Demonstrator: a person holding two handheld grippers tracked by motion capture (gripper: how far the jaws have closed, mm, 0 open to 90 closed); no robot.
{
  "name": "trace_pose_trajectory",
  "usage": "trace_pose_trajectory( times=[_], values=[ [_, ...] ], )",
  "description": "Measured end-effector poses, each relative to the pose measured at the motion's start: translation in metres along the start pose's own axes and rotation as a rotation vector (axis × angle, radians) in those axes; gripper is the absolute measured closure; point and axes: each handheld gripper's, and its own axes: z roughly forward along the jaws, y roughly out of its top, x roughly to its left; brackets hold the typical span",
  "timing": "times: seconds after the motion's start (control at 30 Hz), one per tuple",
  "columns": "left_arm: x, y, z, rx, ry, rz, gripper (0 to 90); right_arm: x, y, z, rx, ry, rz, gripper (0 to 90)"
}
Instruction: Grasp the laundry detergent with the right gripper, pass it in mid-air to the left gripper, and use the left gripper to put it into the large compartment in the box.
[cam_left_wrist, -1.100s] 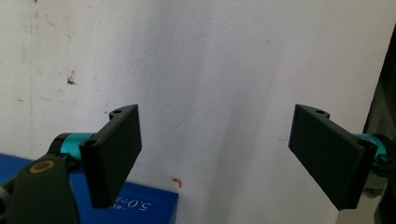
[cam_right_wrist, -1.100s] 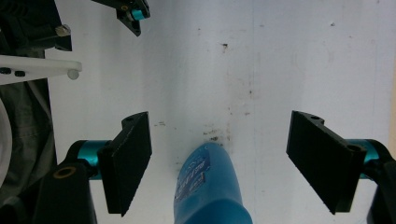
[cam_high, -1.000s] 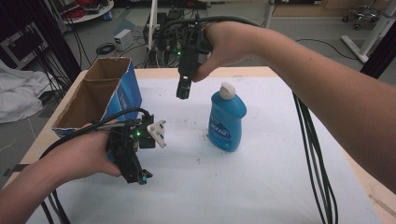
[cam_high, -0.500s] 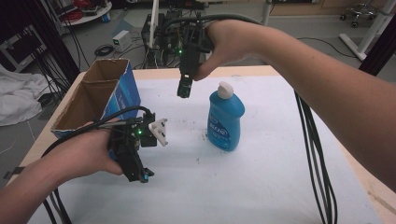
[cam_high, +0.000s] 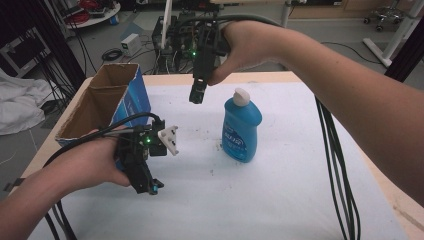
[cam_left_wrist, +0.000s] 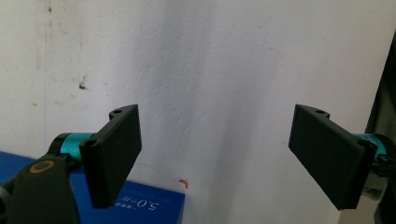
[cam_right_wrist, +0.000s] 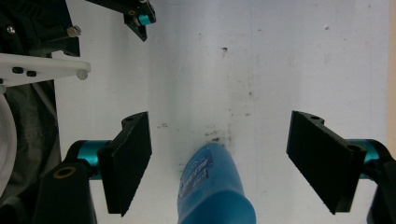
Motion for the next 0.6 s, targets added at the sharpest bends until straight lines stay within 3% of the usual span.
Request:
trace_pose_trajectory(
  times=[0.3, 0.6],
  values=[
    [0.001, 0.002, 0.002, 0.005, -0.004, 0.003, 17.3, -0.002, -0.007, -0.010, -0.049, -0.007, 0.006, 21.7],
    [0.003, 0.005, 0.001, 0.007, -0.003, 0.001, 17.3, -0.007, -0.026, -0.033, -0.133, -0.033, 0.038, 21.6]
  ],
)
